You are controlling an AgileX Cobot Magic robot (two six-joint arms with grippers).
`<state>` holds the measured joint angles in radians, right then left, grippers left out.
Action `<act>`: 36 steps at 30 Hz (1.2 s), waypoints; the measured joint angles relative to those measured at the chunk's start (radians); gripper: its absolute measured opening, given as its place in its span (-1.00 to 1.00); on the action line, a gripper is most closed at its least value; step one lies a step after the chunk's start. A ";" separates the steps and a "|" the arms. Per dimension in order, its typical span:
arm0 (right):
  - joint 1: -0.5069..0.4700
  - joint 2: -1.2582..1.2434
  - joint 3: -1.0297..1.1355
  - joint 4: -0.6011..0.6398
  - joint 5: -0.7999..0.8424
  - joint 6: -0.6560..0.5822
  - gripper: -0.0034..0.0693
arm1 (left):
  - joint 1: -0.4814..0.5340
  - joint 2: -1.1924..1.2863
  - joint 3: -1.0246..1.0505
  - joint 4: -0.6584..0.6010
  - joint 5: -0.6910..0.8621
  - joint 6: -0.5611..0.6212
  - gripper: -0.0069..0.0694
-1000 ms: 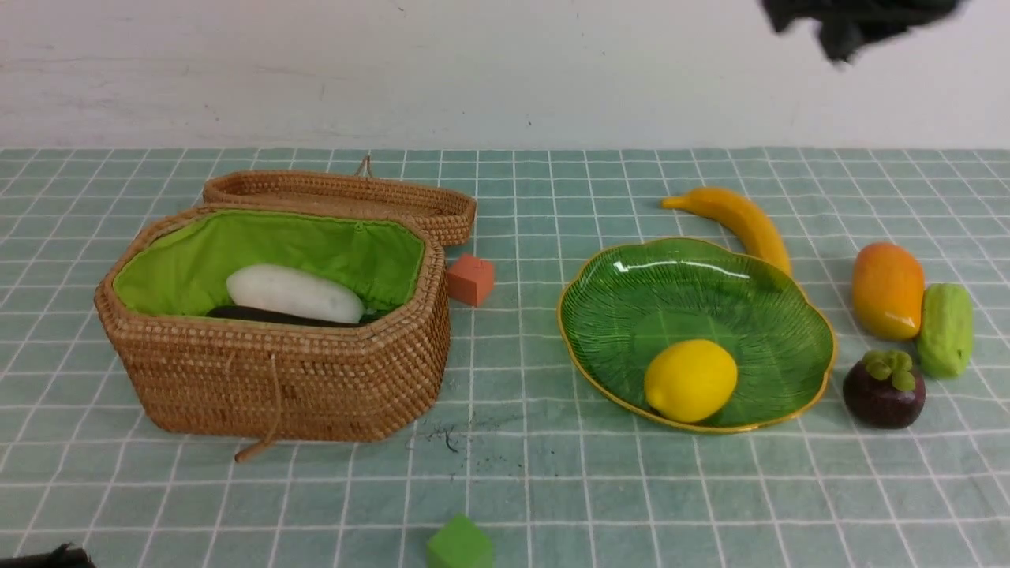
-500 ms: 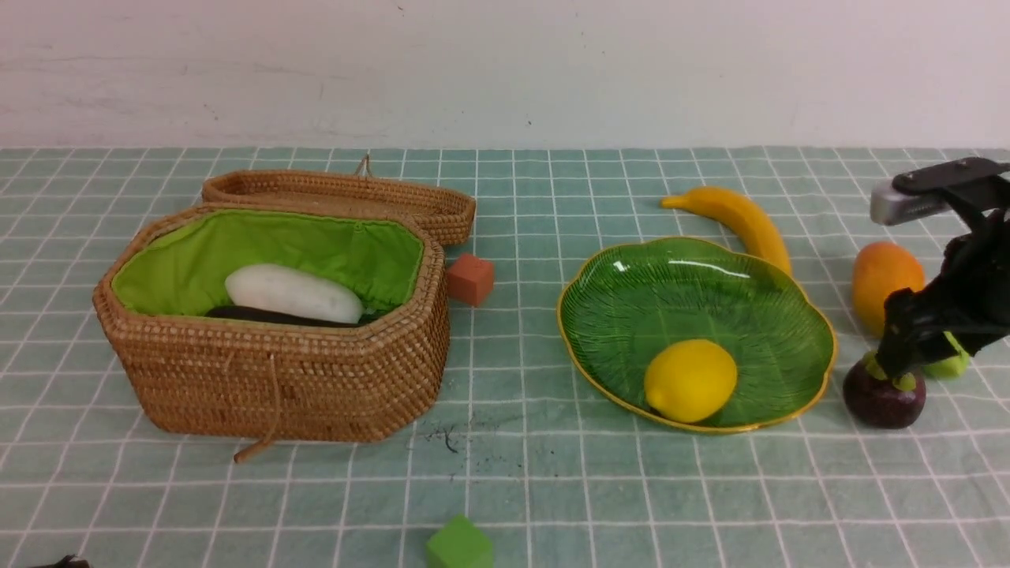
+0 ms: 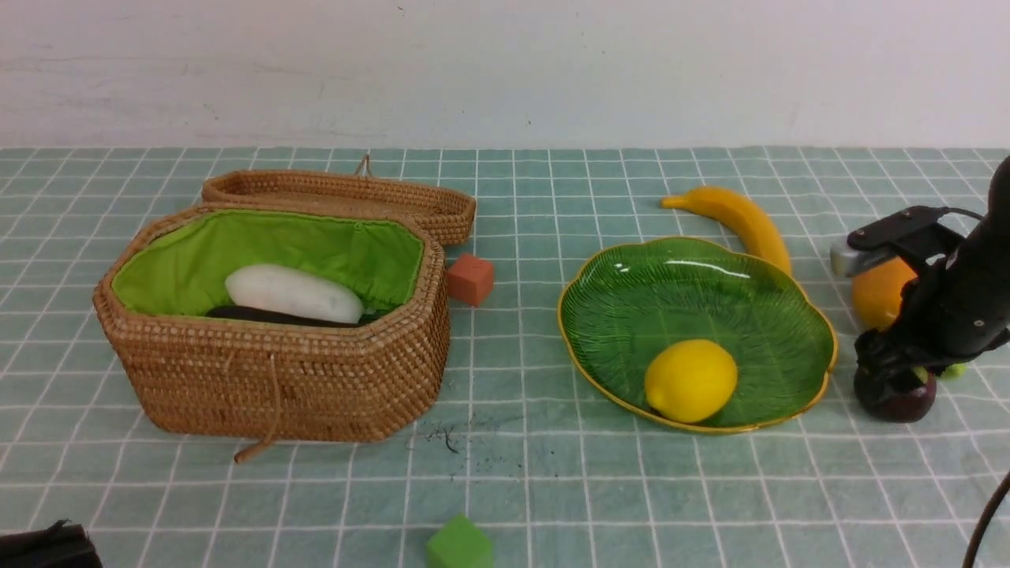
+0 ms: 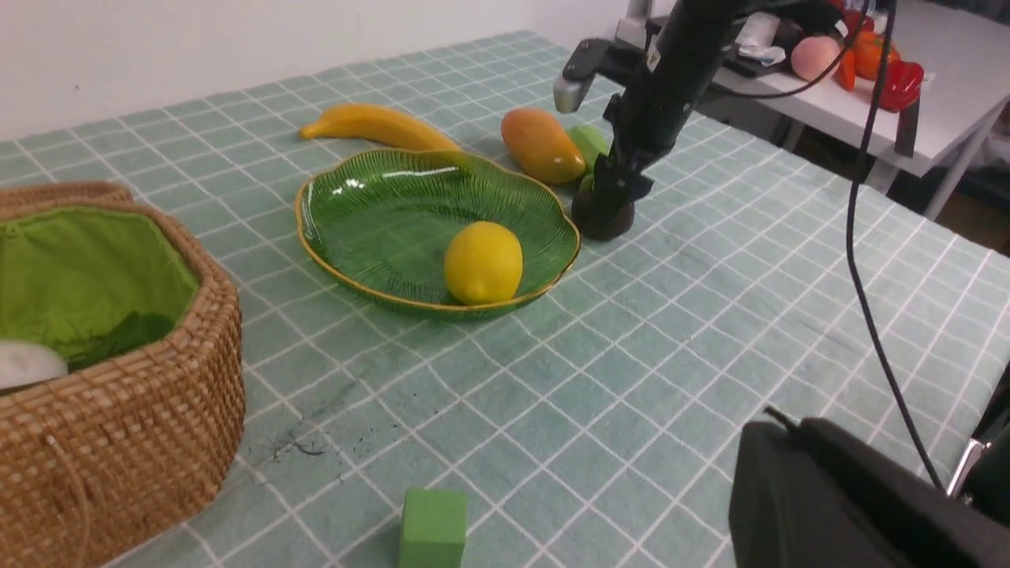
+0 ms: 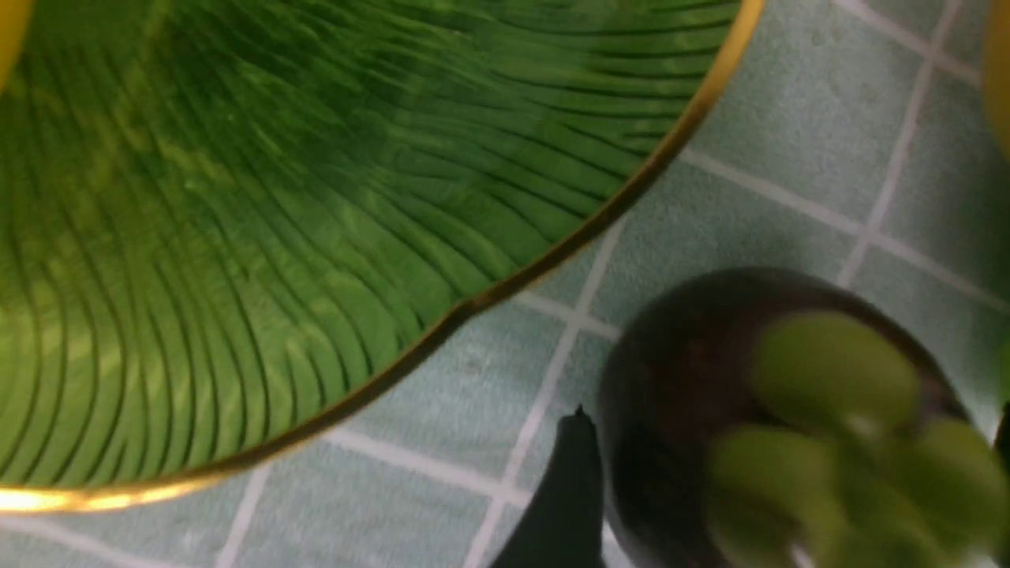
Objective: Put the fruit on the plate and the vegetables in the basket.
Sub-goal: Use the right arm to grab a mangosteen and put it into the right plate
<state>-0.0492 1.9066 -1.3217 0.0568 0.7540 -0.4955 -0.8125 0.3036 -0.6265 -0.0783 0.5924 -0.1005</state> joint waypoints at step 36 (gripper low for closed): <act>0.181 -0.045 0.000 0.238 -0.158 0.267 0.85 | 0.000 0.000 0.000 0.002 -0.147 -0.003 -0.81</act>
<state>0.1317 1.8617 -1.3217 0.2943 0.5960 -0.2284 -0.8125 0.3036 -0.6265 -0.0762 0.4457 -0.1031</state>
